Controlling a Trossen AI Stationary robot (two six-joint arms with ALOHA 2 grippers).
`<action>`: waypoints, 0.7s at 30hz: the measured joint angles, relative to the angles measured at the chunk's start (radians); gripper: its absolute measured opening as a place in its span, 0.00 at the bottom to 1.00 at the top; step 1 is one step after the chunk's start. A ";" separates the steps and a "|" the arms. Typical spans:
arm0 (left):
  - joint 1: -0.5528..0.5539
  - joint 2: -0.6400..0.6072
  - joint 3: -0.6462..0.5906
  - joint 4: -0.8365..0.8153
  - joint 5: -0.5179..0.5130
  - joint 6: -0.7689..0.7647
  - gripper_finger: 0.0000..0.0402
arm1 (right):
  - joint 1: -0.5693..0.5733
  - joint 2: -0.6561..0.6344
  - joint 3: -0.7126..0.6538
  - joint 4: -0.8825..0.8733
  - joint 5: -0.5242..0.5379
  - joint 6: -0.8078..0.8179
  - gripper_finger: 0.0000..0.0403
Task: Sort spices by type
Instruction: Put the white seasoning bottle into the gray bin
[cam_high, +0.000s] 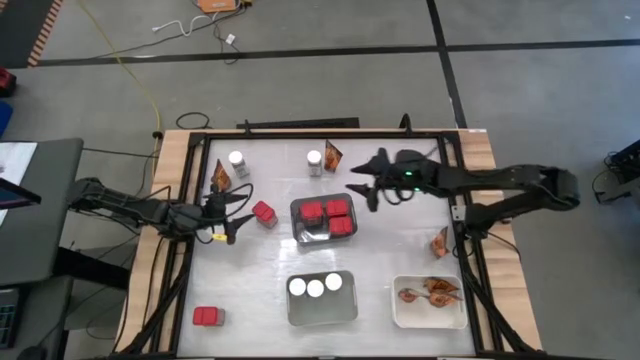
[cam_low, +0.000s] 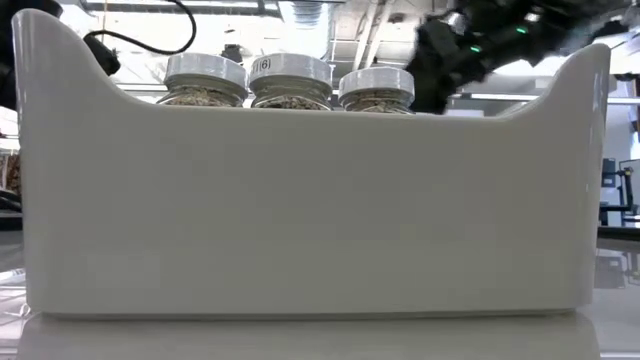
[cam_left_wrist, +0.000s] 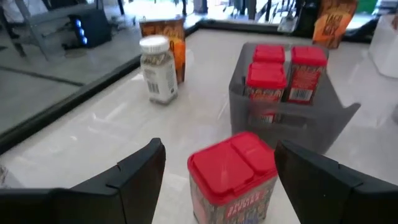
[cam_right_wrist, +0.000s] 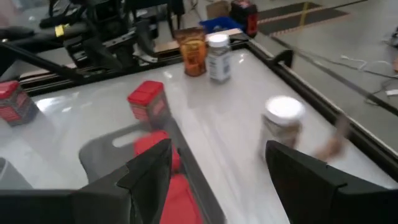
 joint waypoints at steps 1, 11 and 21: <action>0.000 -0.001 -0.001 0.008 0.000 0.016 0.72 | 0.009 0.042 0.045 -0.019 0.000 -0.003 0.71; 0.000 0.000 -0.002 0.006 -0.005 0.039 0.72 | 0.083 0.514 0.640 -0.395 0.000 -0.066 0.71; 0.000 0.000 -0.003 0.003 -0.024 0.062 0.72 | 0.153 0.894 1.152 -0.649 0.030 -0.106 0.71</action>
